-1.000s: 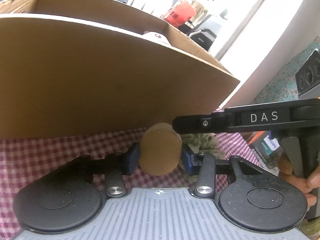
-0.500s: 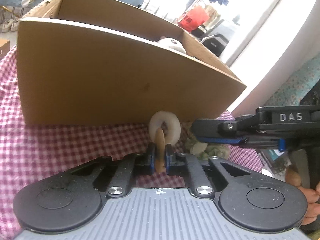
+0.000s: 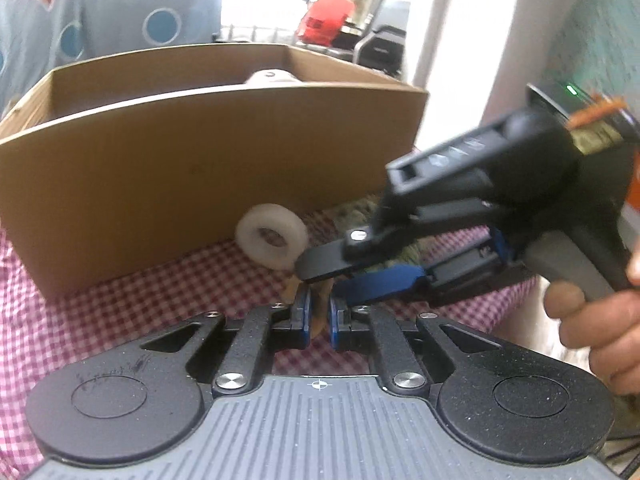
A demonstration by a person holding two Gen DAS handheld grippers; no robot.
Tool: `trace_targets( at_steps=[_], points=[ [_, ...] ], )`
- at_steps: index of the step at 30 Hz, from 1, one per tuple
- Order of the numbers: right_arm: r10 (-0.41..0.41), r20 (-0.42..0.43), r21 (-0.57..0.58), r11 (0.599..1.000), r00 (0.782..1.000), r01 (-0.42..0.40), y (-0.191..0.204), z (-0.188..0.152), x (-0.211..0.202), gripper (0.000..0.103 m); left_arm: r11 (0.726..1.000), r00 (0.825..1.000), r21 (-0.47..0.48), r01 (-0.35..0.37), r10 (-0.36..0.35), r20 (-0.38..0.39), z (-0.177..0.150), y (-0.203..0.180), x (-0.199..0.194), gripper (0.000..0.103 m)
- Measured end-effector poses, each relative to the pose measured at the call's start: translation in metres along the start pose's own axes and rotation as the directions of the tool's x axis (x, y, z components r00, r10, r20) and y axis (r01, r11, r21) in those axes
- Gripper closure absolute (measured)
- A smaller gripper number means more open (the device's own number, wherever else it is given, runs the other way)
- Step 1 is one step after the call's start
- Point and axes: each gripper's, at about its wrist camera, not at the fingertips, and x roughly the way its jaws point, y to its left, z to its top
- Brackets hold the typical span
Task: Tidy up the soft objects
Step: 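Lift the beige pad with the right gripper up over the box rim, then lower the beige pad into the box and open the right gripper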
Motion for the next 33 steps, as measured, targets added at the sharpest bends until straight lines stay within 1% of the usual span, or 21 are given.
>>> trace_targets(
  at_steps=[3, 4, 5, 6, 7, 10, 12, 14, 16, 18, 21, 23, 26, 29, 32, 33],
  points=[
    [-0.031, 0.020, 0.008, 0.999, 0.999, 0.031, -0.004, -0.003, 0.001, 0.071, 0.999, 1.000, 0.050, -0.007, 0.008, -0.015, -0.004, -0.011, 0.004, 0.095],
    [-0.037, 0.026, 0.006, 0.999, 0.999, 0.037, -0.005, -0.003, 0.002, 0.077, 0.998, 1.000, 0.065, -0.011, 0.012, -0.015, -0.005, -0.014, 0.004, 0.095],
    [-0.038, 0.032, 0.004, 0.999, 0.999, 0.038, -0.006, -0.004, 0.001, 0.080, 0.997, 1.000, 0.077, -0.012, 0.013, -0.013, -0.006, -0.017, 0.003, 0.095],
    [-0.041, 0.036, -0.001, 0.999, 0.999, 0.041, -0.006, -0.005, 0.000, 0.088, 0.996, 1.000, 0.084, -0.013, 0.014, -0.012, -0.006, -0.019, 0.002, 0.095],
    [-0.041, 0.041, -0.007, 0.999, 0.998, 0.041, -0.006, -0.007, -0.001, 0.091, 0.996, 1.000, 0.090, -0.015, 0.016, -0.009, -0.005, -0.020, 0.000, 0.095],
    [-0.019, 0.047, -0.012, 1.000, 0.999, 0.020, -0.008, -0.009, -0.012, 0.093, 0.995, 1.000, 0.099, -0.015, 0.016, -0.009, 0.001, -0.024, -0.007, 0.095],
    [-0.001, 0.047, -0.030, 1.000, 0.999, 0.002, 0.000, -0.012, -0.021, 0.093, 0.992, 1.000, 0.120, -0.029, 0.030, -0.005, 0.010, -0.028, -0.019, 0.095],
    [0.026, 0.051, -0.068, 0.997, 0.998, -0.023, 0.016, -0.015, -0.031, 0.093, 0.987, 0.999, 0.152, -0.046, 0.044, 0.020, 0.023, -0.031, -0.036, 0.095],
    [0.065, 0.063, -0.141, 0.989, 0.996, -0.055, 0.040, -0.016, -0.043, 0.094, 0.982, 0.997, 0.178, -0.060, 0.051, 0.053, 0.037, -0.033, -0.052, 0.095],
    [0.103, 0.077, -0.215, 0.973, 0.992, -0.084, 0.064, -0.014, -0.054, 0.094, 0.977, 0.994, 0.198, -0.078, 0.061, 0.094, 0.054, -0.032, -0.070, 0.095],
    [0.164, 0.101, -0.325, 0.938, 0.981, -0.124, 0.099, -0.005, -0.069, 0.094, 0.972, 0.985, 0.209, -0.108, 0.076, 0.155, 0.081, -0.027, -0.088, 0.095],
    [0.187, 0.112, -0.392, 0.911, 0.976, -0.130, 0.120, 0.007, -0.072, 0.094, 0.974, 0.980, 0.197, -0.116, 0.080, 0.182, 0.099, -0.023, -0.088, 0.095],
    [0.179, 0.115, -0.445, 0.889, 0.977, -0.110, 0.140, 0.032, -0.067, 0.094, 0.982, 0.978, 0.148, -0.117, 0.088, 0.188, 0.124, -0.007, -0.073, 0.094],
    [0.138, 0.099, -0.448, 0.891, 0.985, -0.080, 0.150, 0.071, -0.047, 0.094, 0.991, 0.982, 0.075, -0.108, 0.094, 0.162, 0.145, 0.012, -0.042, 0.093],
    [0.078, 0.064, -0.422, 0.906, 0.995, -0.044, 0.151, 0.108, -0.018, 0.094, 0.993, 0.986, 0.015, -0.114, 0.111, 0.122, 0.158, 0.031, -0.010, 0.090],
    [0.048, 0.054, -0.413, 0.911, 0.997, -0.021, 0.150, 0.122, -0.006, 0.094, 0.993, 0.987, -0.006, -0.119, 0.119, 0.106, 0.160, 0.038, -0.003, 0.089]
  ],
)
